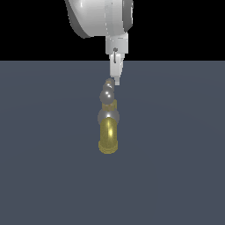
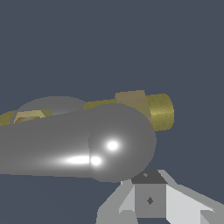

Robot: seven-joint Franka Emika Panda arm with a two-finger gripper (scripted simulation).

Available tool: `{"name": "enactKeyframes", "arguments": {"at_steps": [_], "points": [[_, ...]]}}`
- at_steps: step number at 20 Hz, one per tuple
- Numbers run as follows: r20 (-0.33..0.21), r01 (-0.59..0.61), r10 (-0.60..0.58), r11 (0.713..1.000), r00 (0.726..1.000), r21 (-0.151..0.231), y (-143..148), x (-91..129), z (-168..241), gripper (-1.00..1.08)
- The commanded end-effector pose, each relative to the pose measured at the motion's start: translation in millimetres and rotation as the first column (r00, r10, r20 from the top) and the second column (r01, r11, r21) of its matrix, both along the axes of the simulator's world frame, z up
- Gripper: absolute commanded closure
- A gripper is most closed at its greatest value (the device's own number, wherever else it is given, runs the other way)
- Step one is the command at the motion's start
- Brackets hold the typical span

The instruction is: Turn on the faucet by rotating a designated handle.

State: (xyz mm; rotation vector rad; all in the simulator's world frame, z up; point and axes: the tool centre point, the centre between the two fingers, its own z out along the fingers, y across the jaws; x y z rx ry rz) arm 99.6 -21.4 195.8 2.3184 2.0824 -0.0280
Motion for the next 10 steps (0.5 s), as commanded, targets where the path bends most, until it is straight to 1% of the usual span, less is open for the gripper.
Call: {"name": "enactKeyframes", "arguments": {"at_steps": [1,10], "points": [[0.000,-0.002,0.002,1.000,1.000,0.002,4.8,-2.1,0.1,1.08],[-0.002,-0.031,0.031,0.999,1.000,0.013,54.3,-21.0,0.1,1.08]]}}
